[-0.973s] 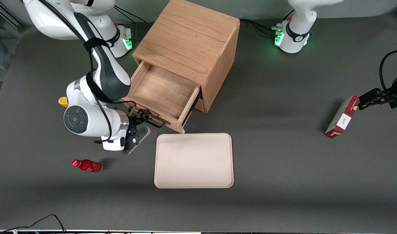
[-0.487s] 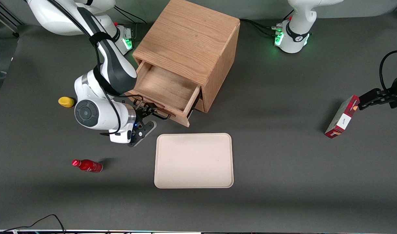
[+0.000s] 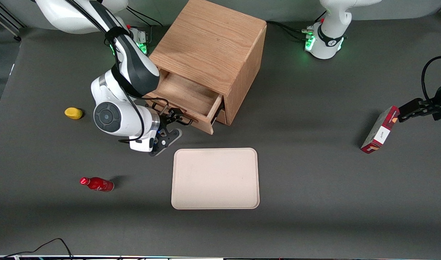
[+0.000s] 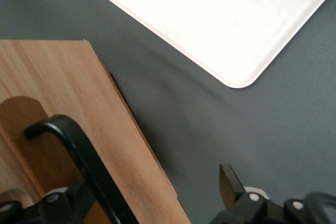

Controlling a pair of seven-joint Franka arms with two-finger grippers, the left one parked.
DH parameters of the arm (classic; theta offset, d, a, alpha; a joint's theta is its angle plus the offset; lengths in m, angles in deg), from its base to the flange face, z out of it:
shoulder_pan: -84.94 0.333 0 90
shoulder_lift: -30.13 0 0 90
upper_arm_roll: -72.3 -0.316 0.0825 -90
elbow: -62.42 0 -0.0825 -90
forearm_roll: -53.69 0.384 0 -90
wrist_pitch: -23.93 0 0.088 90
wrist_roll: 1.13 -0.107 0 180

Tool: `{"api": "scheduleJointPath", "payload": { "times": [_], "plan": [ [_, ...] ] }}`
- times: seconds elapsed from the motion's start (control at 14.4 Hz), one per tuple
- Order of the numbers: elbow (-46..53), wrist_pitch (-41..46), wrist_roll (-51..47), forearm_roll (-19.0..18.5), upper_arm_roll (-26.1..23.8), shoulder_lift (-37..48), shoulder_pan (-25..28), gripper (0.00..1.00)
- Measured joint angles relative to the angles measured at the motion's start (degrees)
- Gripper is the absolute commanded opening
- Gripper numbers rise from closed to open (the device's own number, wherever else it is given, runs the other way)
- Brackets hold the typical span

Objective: Close top drawer
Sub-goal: 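Push the drawer front with the right gripper into the cabinet, then keep pushing the drawer front until flush with the cabinet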

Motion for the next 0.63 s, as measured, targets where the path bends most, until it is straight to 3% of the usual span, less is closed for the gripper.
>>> {"api": "scheduleJointPath", "payload": {
  "times": [0.63],
  "plan": [
    [-2.2, 0.0, -0.7, -0.1, -1.4, 1.4, 0.0, 1.0]
  ]
}}
